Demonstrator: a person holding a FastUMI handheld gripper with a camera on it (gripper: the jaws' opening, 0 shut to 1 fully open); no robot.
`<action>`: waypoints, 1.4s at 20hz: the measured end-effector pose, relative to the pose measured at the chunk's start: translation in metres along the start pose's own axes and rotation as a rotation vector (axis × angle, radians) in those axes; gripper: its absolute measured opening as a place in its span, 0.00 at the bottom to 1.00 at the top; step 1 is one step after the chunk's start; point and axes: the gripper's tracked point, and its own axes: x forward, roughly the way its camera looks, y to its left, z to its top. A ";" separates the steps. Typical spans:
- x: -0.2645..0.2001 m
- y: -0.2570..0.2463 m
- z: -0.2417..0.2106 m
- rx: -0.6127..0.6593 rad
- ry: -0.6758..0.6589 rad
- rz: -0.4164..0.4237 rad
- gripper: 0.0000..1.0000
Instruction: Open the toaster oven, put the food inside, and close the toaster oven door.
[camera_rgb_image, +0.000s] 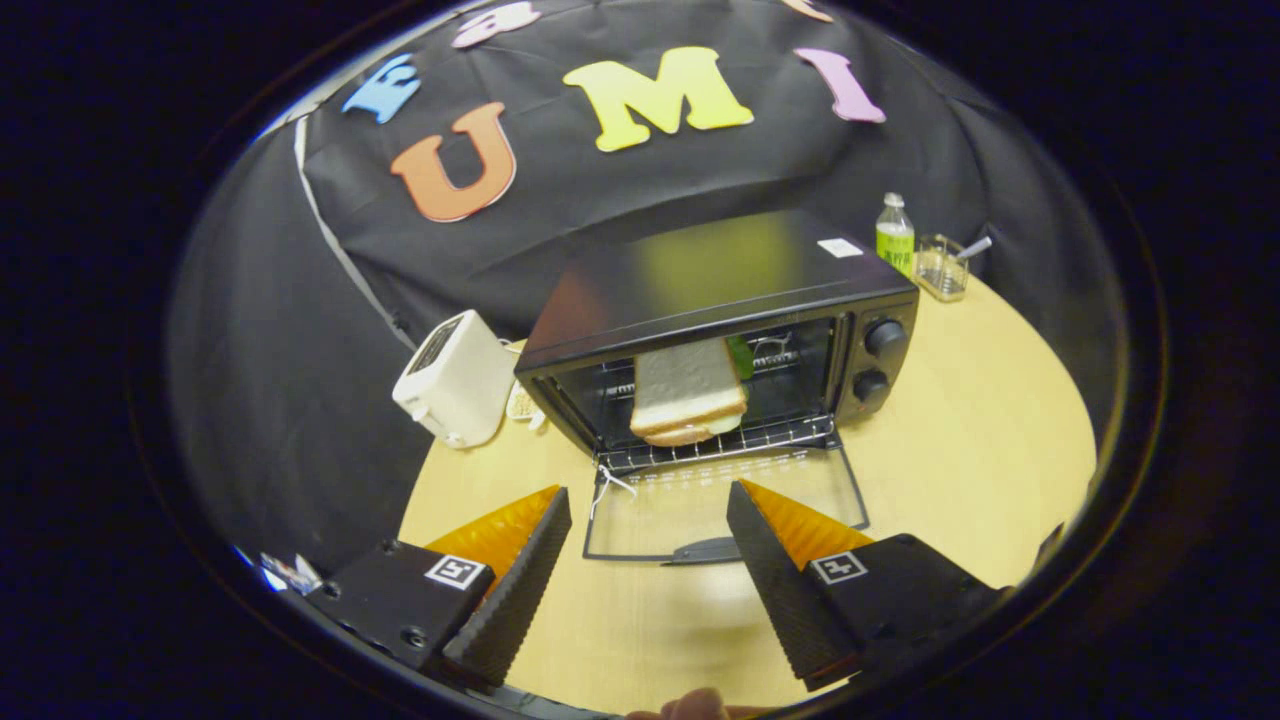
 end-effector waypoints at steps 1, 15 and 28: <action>-0.008 0.000 -0.005 -0.024 -0.002 -0.007 1.00; -0.028 -0.049 -0.081 -0.136 0.065 -0.150 1.00; 0.066 -0.071 -0.127 -0.053 0.204 -0.162 1.00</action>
